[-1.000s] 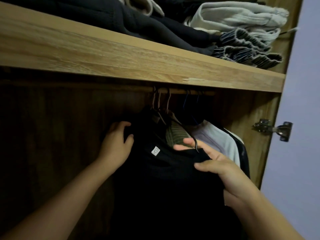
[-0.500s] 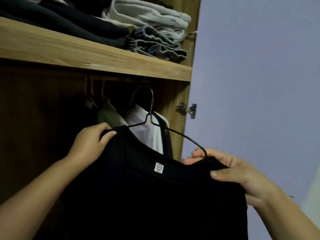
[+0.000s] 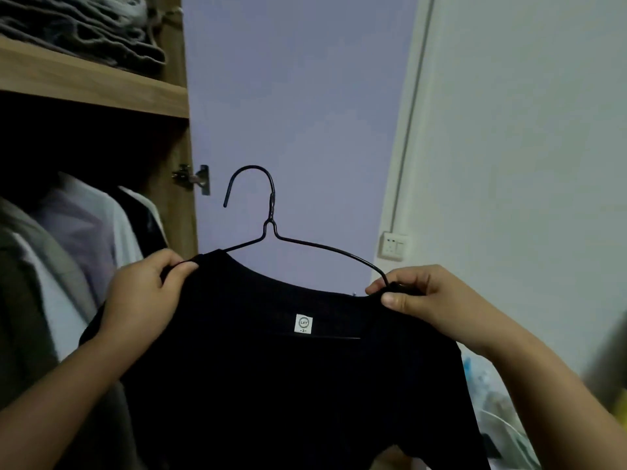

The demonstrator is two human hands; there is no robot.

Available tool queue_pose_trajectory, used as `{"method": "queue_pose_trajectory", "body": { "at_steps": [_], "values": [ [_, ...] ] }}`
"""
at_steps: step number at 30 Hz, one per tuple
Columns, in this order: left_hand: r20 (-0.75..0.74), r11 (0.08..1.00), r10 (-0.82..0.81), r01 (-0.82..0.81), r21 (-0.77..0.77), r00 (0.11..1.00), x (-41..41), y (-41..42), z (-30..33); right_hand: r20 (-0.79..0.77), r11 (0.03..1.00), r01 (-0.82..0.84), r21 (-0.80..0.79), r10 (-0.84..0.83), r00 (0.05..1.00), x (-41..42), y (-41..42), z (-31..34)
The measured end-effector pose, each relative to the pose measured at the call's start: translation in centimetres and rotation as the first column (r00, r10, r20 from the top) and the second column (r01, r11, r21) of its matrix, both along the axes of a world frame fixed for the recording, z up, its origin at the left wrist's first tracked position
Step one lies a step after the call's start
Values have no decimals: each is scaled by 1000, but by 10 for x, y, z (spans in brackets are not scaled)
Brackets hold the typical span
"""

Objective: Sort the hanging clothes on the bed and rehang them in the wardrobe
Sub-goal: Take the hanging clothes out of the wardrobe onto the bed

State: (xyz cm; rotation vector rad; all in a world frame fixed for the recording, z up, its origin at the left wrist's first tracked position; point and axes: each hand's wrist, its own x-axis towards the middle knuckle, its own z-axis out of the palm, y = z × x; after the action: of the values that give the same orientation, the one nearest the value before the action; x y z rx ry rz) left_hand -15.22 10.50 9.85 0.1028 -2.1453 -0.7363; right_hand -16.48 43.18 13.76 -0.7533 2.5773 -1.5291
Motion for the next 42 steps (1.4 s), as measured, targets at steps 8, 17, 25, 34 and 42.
{"method": "queue_pose_trajectory", "body": {
  "at_steps": [8, 17, 25, 34, 42],
  "values": [
    [152, 935, -347, 328, 138, 926, -60, 87, -11, -243, 845, 523, 115, -486, 839, 19, 81, -38],
    [338, 676, -720, 723, 141, 607, -102, 191, -18, -219, 562, 826, 44, -801, 557, 83, 143, -71],
    [376, 392, -875, 903, 175, 306, -89, 298, -37, -176, 230, 972, 42, -956, 234, 181, 176, -91],
    [419, 66, -908, 980, 189, -20, 1, 435, -46, -171, -141, 984, 111, -978, -121, 327, 221, -96],
    [469, -118, -861, 974, 195, -198, 91, 544, -62, -135, -336, 935, 116, -938, -320, 432, 265, -99]
  ]
}}
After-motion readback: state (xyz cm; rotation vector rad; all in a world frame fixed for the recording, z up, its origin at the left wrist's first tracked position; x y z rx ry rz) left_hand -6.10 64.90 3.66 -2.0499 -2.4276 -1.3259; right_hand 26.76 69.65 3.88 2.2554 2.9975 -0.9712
